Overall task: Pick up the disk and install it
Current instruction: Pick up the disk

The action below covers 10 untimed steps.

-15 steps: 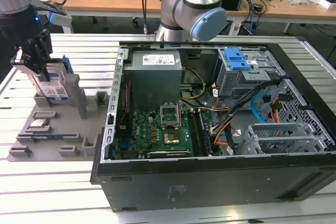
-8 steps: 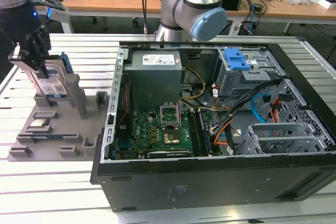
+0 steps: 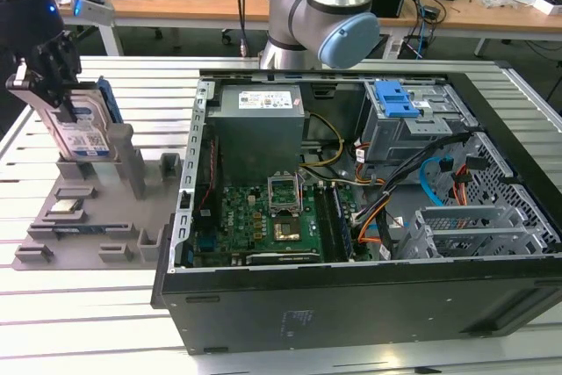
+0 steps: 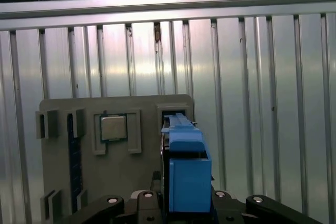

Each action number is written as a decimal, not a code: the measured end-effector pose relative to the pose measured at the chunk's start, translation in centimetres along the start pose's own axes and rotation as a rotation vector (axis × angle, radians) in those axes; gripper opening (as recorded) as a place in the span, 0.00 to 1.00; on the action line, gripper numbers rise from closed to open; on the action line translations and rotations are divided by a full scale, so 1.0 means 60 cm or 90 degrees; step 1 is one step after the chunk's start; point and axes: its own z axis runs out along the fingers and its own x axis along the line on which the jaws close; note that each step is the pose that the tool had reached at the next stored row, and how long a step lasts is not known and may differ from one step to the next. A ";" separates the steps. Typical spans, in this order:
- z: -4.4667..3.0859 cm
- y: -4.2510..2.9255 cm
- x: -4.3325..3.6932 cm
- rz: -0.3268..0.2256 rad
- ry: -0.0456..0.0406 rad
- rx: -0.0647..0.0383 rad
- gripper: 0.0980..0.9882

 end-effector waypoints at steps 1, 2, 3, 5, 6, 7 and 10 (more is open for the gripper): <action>-0.002 0.000 0.000 0.000 0.0000 0.000 0.30; -0.007 0.000 0.000 0.000 0.0000 0.000 0.30; -0.012 0.000 0.000 0.000 0.0000 0.000 0.30; -0.021 0.000 0.000 0.000 0.0000 0.000 0.30; -0.027 0.000 0.000 0.000 0.0000 0.000 0.30; -0.032 0.000 -0.001 0.000 0.0000 0.000 0.30; -0.043 0.000 -0.001 0.000 0.0000 0.000 0.30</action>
